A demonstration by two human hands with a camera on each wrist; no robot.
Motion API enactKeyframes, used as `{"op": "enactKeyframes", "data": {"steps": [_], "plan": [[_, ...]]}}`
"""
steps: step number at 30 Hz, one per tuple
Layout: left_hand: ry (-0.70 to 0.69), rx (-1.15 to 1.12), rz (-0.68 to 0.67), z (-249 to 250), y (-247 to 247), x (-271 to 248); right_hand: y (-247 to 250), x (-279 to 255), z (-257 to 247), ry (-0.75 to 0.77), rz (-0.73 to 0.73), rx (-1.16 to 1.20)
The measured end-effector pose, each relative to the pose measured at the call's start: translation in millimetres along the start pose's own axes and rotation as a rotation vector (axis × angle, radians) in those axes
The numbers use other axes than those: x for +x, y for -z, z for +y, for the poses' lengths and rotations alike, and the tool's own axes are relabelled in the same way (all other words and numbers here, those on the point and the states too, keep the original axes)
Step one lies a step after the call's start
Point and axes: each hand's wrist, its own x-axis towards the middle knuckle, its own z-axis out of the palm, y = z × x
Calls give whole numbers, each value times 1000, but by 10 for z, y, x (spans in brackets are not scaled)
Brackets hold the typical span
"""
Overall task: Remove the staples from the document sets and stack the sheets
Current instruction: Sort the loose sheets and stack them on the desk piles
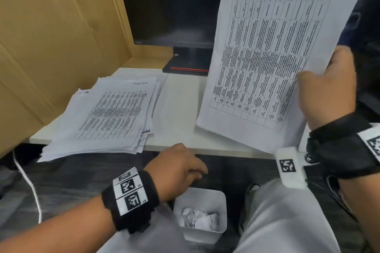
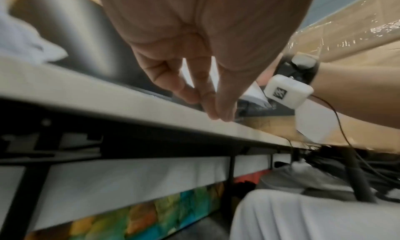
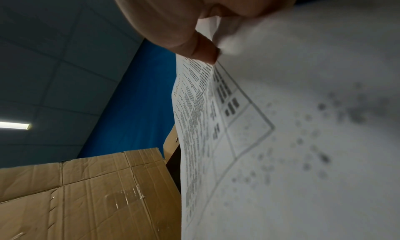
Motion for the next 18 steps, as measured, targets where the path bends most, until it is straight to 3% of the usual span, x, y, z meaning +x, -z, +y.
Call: {"op": "enactKeyframes", "data": {"steps": [3, 6, 10, 14, 18], "plan": [[-109, 100, -218, -72, -430, 126, -5, -18, 5, -1, -3, 3], [-99, 211, -310, -321, -746, 284, 23, -28, 14, -4, -8, 11], [55, 156, -418, -452, -775, 446, 76, -9, 56, 6, 13, 17], [206, 43, -438, -504, -720, 431, 104, -4, 93, 10, 33, 37], [240, -95, -460, -263, -404, 295, 96, -9, 98, 0, 29, 76]]}}
